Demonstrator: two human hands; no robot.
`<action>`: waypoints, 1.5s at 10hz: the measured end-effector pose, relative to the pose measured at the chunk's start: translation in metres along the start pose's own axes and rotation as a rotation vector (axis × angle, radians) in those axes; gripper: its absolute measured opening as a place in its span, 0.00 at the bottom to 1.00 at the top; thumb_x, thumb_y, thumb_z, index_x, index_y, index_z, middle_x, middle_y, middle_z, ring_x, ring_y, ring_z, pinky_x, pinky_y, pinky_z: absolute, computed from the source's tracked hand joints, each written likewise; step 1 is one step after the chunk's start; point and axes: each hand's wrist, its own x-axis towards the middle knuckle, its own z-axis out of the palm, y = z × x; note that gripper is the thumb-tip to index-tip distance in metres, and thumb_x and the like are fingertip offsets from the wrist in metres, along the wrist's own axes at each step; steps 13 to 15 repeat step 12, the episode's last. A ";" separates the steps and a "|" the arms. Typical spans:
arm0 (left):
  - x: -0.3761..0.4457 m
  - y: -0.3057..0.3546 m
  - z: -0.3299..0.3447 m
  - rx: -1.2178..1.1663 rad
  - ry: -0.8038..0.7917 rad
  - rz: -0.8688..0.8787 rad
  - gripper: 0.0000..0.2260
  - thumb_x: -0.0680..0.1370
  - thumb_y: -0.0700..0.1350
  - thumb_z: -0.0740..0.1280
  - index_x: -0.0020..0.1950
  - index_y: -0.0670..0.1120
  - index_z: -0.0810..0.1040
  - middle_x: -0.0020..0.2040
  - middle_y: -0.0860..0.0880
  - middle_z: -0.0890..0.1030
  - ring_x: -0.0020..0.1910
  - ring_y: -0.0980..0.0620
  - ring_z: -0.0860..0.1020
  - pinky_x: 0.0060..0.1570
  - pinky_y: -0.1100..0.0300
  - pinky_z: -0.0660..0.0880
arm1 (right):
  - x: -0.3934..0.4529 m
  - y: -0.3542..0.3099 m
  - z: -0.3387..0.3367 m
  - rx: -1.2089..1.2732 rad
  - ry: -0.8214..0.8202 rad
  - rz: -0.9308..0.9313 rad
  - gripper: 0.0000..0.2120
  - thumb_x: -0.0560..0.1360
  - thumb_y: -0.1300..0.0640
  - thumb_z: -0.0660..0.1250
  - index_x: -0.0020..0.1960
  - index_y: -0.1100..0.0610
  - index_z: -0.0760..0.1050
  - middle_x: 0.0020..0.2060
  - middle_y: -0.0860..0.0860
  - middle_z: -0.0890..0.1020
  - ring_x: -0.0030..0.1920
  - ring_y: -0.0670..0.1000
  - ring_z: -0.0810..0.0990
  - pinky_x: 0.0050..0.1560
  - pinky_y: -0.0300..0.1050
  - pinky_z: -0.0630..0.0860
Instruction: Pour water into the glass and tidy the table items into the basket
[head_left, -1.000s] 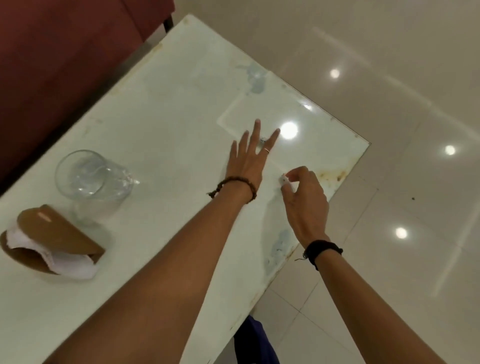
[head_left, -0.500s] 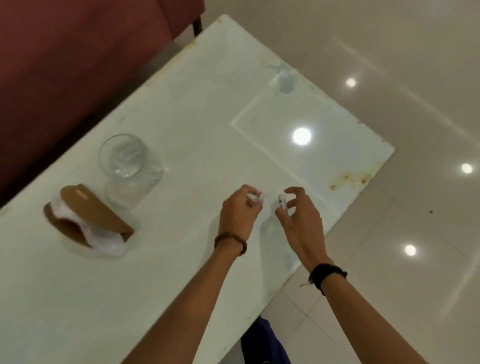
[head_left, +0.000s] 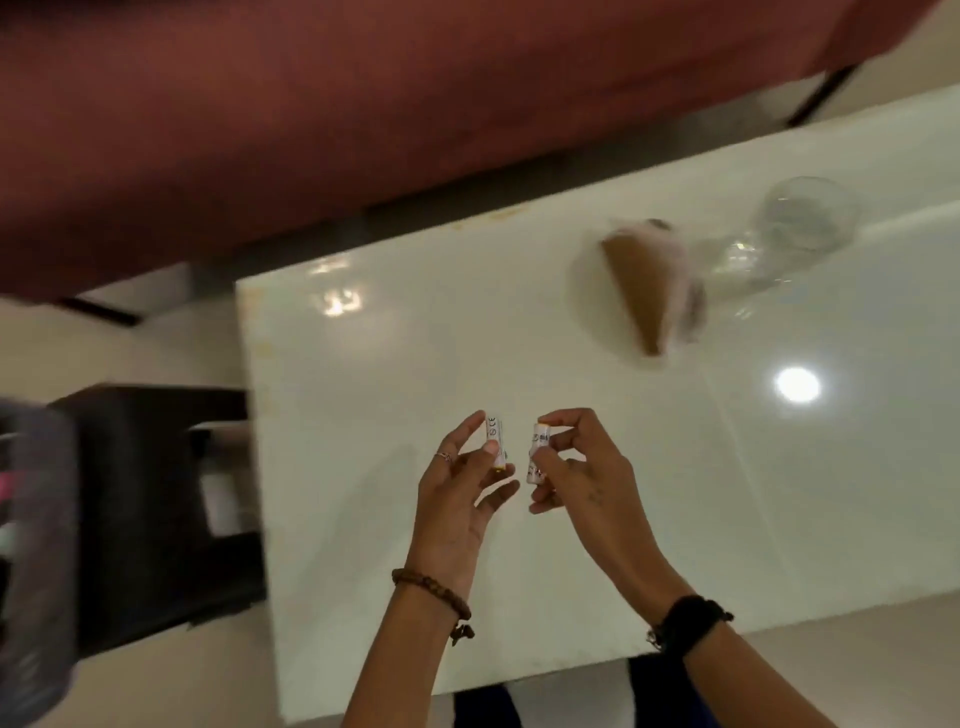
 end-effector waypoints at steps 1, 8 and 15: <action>-0.023 0.039 -0.085 -0.010 0.052 0.096 0.13 0.76 0.40 0.63 0.53 0.57 0.80 0.47 0.48 0.79 0.41 0.52 0.78 0.39 0.62 0.79 | -0.007 -0.019 0.086 -0.016 -0.138 -0.017 0.08 0.73 0.63 0.64 0.48 0.52 0.71 0.36 0.50 0.80 0.27 0.49 0.80 0.31 0.41 0.80; -0.023 0.063 -0.441 0.836 0.599 0.097 0.16 0.74 0.42 0.64 0.60 0.52 0.70 0.52 0.40 0.80 0.53 0.39 0.77 0.53 0.46 0.76 | -0.067 0.030 0.464 -1.268 -0.628 -0.742 0.12 0.77 0.60 0.58 0.60 0.60 0.66 0.47 0.57 0.82 0.46 0.60 0.80 0.35 0.46 0.62; -0.032 0.046 -0.406 0.853 0.791 0.398 0.10 0.79 0.44 0.58 0.59 0.48 0.70 0.56 0.45 0.76 0.54 0.45 0.76 0.52 0.48 0.76 | -0.066 0.030 0.438 -1.075 -0.621 -0.759 0.12 0.80 0.58 0.56 0.61 0.58 0.71 0.57 0.54 0.76 0.42 0.54 0.80 0.30 0.35 0.61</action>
